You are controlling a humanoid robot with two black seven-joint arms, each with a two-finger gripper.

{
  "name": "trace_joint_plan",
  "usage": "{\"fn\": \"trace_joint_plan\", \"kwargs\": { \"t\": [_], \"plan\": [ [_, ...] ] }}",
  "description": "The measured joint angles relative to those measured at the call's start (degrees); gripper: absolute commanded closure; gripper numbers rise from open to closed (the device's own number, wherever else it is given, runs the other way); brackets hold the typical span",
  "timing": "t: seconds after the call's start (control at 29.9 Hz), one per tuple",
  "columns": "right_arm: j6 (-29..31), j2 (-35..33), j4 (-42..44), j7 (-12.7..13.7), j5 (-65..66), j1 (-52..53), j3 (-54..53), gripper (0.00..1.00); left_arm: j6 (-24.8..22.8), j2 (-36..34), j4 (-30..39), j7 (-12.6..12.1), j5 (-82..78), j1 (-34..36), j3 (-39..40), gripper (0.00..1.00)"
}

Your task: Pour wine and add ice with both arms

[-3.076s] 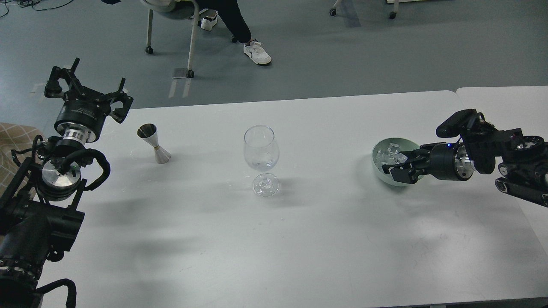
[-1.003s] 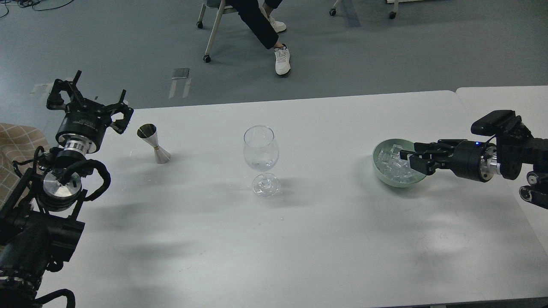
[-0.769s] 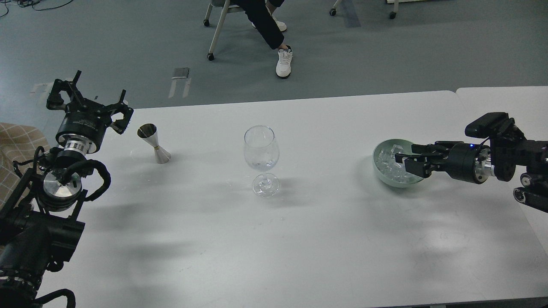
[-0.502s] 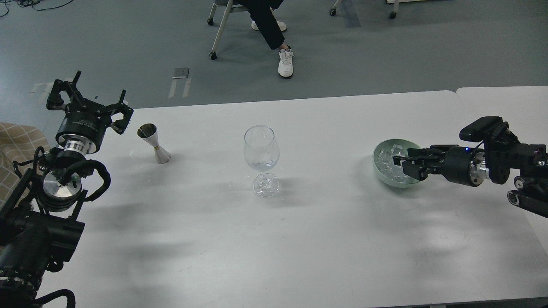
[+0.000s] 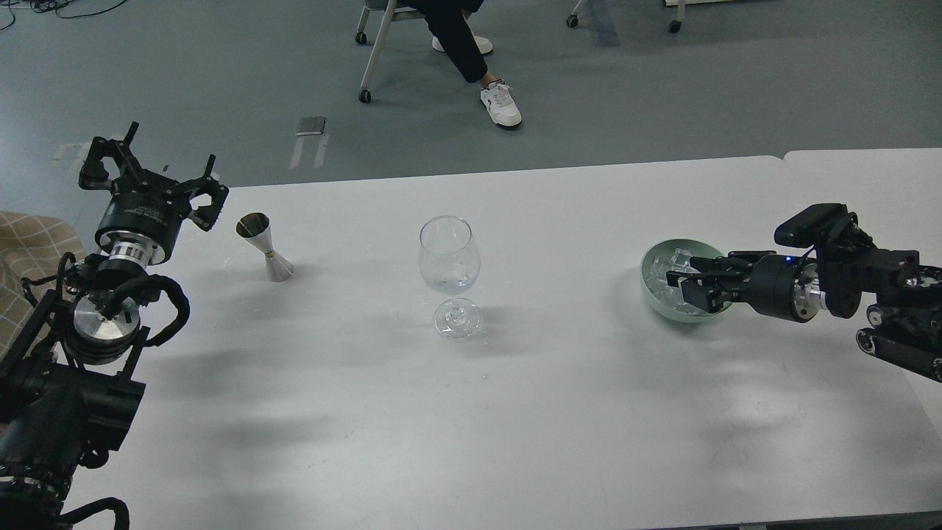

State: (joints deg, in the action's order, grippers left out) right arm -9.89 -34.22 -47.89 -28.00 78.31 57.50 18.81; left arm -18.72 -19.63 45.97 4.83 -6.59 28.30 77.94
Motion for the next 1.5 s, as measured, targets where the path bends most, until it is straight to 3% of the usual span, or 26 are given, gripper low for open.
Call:
{"fn": "trace_joint_plan", "kwargs": {
  "t": [0.13,0.4,1.0,1.5],
  "plan": [
    [0.0,0.0,-0.1,0.0,0.0,0.1,0.2,0.64,0.0,-0.1,0.0,0.0,0.0,0.0,0.1,0.02],
    [0.0,0.0,-0.3,0.0,0.0,0.3,0.2,0.73,0.0,-0.2,0.0,0.0,0.1,0.0,0.1,0.02],
    [0.1,-2.1,-2.4,0.0,-0.6,3.3,-1.6,0.71,0.4,-0.6,0.0,-0.1,0.0,0.1,0.1,0.02],
    [-1.1,-2.2,-16.8,0.0,-0.2,13.1,-10.4,0.72,0.6,-1.1,0.0,-0.3,0.0,0.1,1.3,0.02]
  ]
}}
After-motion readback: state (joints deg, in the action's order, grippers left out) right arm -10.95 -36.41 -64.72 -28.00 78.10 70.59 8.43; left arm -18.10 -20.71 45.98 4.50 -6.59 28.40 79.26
